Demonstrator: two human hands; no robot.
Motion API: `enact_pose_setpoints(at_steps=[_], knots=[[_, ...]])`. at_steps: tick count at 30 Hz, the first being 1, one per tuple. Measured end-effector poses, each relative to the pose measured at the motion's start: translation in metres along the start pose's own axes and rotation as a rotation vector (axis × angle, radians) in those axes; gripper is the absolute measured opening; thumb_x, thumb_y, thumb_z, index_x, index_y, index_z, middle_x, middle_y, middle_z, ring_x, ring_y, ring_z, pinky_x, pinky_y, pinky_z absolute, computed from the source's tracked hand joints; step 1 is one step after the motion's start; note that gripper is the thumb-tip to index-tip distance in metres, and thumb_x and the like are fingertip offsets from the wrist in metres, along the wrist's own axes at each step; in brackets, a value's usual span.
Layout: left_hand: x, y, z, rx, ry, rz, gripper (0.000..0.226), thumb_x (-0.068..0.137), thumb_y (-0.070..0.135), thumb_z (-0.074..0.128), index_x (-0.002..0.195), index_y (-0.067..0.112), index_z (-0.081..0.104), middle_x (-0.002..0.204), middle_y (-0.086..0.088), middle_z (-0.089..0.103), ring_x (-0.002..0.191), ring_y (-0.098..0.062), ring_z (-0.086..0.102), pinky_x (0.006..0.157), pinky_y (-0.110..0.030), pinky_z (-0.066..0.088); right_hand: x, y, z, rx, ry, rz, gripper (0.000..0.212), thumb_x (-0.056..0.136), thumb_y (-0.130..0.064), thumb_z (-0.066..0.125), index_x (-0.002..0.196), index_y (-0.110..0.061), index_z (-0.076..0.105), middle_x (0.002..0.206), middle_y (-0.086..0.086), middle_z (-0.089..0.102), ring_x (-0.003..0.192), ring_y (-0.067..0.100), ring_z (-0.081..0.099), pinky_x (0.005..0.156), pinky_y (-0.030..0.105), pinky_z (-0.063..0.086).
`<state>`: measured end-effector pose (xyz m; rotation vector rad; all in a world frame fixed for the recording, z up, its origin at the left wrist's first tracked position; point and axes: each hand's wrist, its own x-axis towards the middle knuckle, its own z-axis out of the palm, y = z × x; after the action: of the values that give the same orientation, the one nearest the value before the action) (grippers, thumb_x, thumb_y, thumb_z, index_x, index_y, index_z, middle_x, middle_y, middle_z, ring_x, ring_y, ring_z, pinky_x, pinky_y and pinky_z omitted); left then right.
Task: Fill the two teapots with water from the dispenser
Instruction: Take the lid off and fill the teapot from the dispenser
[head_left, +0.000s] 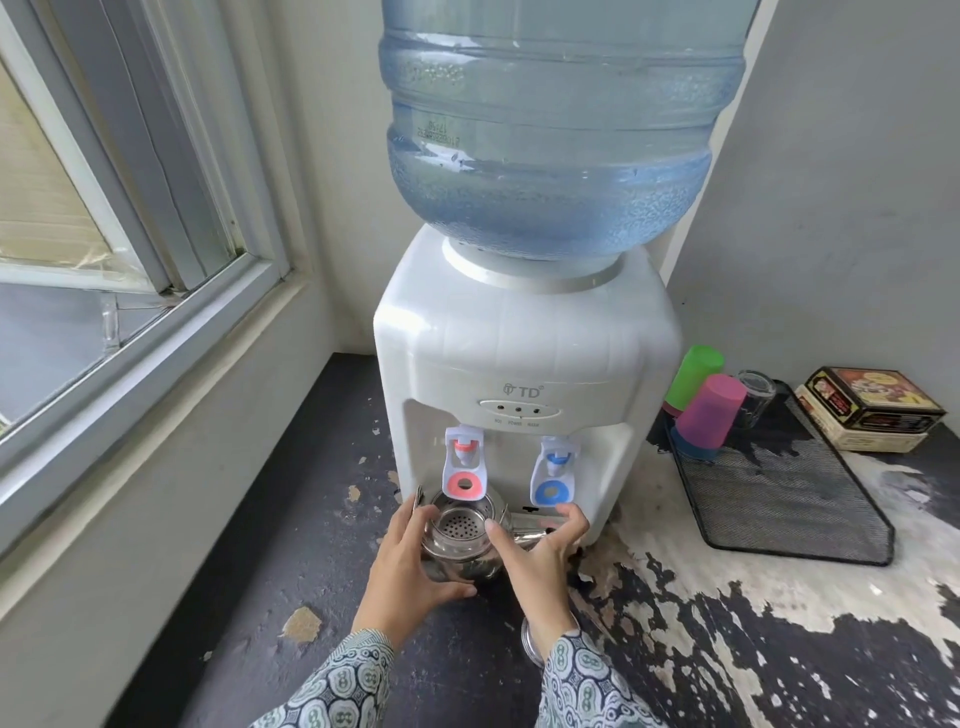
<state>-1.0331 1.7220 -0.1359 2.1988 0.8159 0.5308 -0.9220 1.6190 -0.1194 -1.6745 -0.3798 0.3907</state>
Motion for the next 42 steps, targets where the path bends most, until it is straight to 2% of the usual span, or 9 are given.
enact_pose_setpoints(at_steps=[4,9,17,24,29,31,34,38,42], knots=[[-0.01,0.0,-0.008,0.006,-0.009,-0.012,0.084,0.045,0.039,0.089,0.116,0.025,0.047,0.145,0.006,0.028,0.123,-0.012,0.042,0.097,-0.025,0.037,-0.009,0.001,0.002,0.012,-0.004,-0.02,0.075,0.066,-0.018,0.078,0.107,-0.039,0.019,0.129,0.008,0.029,0.119,0.023,0.035,0.105,0.042,0.035],[-0.039,-0.008,-0.006,-0.005,0.032,-0.005,0.077,0.047,0.038,0.089,0.112,0.025,0.049,0.14,0.009,0.028,0.122,-0.005,0.037,0.093,-0.019,0.034,-0.031,0.009,0.003,-0.045,0.004,-0.055,0.079,0.066,-0.008,0.077,0.115,-0.028,0.018,0.114,0.007,0.037,0.1,0.018,0.041,0.079,0.006,0.037],[-0.07,-0.014,-0.002,-0.016,0.016,0.001,0.076,0.048,0.037,0.088,0.102,0.046,0.035,0.144,0.003,0.031,0.127,-0.014,0.04,0.093,-0.025,0.039,-0.061,0.019,-0.005,-0.066,0.014,0.012,0.079,0.067,-0.014,0.077,0.115,-0.032,0.018,0.105,0.01,0.046,0.097,0.02,0.048,0.071,0.007,0.038],[-0.08,-0.021,0.005,-0.014,-0.026,-0.032,0.075,0.05,0.037,0.088,0.103,0.047,0.036,0.145,0.002,0.029,0.131,-0.016,0.037,0.098,-0.032,0.04,-0.07,0.028,-0.013,-0.039,-0.033,0.074,0.078,0.069,-0.015,0.077,0.118,-0.033,0.019,0.109,0.007,0.042,0.097,0.01,0.043,0.07,0.015,0.038],[-0.084,-0.026,0.009,0.001,-0.042,-0.037,0.076,0.05,0.036,0.088,0.104,0.046,0.034,0.144,0.0,0.028,0.128,-0.019,0.041,0.091,-0.029,0.041,-0.072,0.034,-0.018,-0.08,-0.073,0.049,0.078,0.069,-0.016,0.078,0.124,-0.022,0.024,0.112,0.007,0.041,0.102,0.016,0.046,0.069,0.002,0.043],[-0.084,-0.026,0.009,-0.003,-0.043,-0.03,0.076,0.051,0.034,0.088,0.103,0.046,0.034,0.145,-0.001,0.027,0.128,-0.019,0.04,0.092,-0.027,0.04,-0.07,0.039,-0.025,-0.108,-0.083,0.03,0.068,0.071,-0.028,0.075,0.121,-0.023,0.029,0.112,0.003,0.044,0.103,0.016,0.049,0.071,0.005,0.046],[-0.086,-0.027,0.008,-0.004,-0.058,-0.035,0.071,0.054,0.034,0.087,0.103,0.046,0.037,0.147,0.001,0.024,0.13,-0.018,0.038,0.095,-0.029,0.04,-0.062,0.048,-0.043,-0.222,-0.018,0.039,0.038,0.078,-0.053,0.056,0.104,-0.027,0.045,0.106,-0.003,0.054,0.094,0.013,0.059,0.076,0.022,0.053],[-0.088,-0.029,0.005,-0.003,-0.066,-0.021,0.074,0.058,0.039,0.083,0.111,0.05,0.032,0.141,0.015,0.02,0.131,-0.008,0.03,0.095,-0.024,0.037,-0.05,0.061,-0.062,-0.468,0.06,0.024,0.012,0.087,-0.02,0.058,0.098,-0.016,0.058,0.109,0.006,0.054,0.09,0.019,0.055,0.081,0.038,0.051],[-0.083,-0.03,-0.001,0.02,-0.093,-0.042,0.092,0.056,0.045,0.082,0.128,0.047,0.024,0.139,0.012,0.024,0.13,-0.01,0.032,0.099,-0.03,0.041,-0.046,0.069,-0.062,-0.621,-0.043,0.017,0.024,0.084,-0.018,0.063,0.108,-0.016,0.06,0.114,0.003,0.05,0.104,0.02,0.05,0.085,0.025,0.041]])
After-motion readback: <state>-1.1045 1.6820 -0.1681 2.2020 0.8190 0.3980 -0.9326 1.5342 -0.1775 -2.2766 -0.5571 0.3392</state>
